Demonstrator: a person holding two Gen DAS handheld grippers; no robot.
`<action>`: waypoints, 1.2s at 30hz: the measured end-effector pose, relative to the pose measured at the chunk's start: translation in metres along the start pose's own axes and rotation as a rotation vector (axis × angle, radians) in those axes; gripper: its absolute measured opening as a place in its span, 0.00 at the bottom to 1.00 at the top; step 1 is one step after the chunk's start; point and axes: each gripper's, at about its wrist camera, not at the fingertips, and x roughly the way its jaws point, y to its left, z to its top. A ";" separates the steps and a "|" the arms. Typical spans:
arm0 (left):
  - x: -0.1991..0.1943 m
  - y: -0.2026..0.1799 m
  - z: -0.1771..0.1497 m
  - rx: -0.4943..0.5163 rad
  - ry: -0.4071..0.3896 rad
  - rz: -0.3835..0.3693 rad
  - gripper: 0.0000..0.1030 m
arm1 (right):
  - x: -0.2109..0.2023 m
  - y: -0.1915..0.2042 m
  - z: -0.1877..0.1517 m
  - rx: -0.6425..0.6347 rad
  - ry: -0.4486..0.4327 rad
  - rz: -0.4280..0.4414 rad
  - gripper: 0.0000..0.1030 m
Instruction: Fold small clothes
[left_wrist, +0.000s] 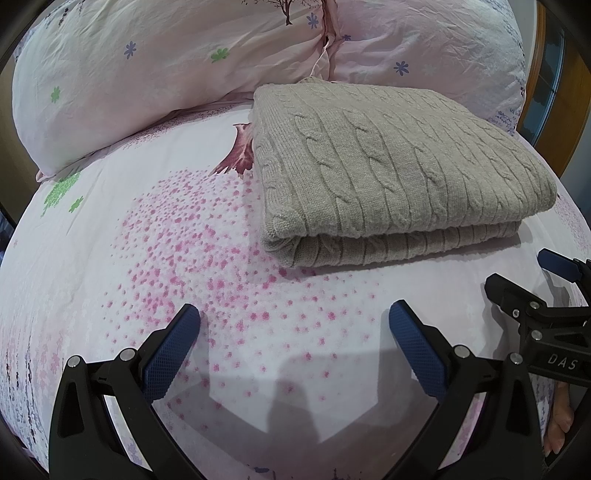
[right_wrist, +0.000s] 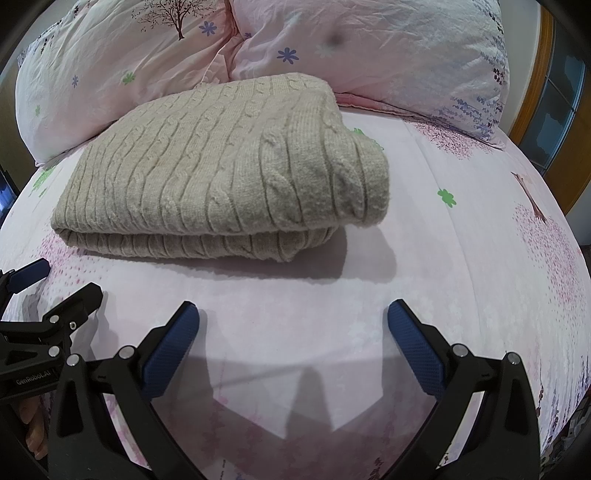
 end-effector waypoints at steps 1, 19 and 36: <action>0.000 0.000 0.000 0.000 0.000 0.000 0.99 | 0.000 0.000 0.000 0.000 0.000 0.000 0.98; 0.000 0.000 0.000 0.000 0.000 0.000 0.99 | 0.000 0.000 0.000 0.000 0.000 0.000 0.98; 0.000 -0.001 0.001 0.000 0.010 0.000 0.99 | 0.000 -0.001 0.000 0.000 0.000 0.000 0.98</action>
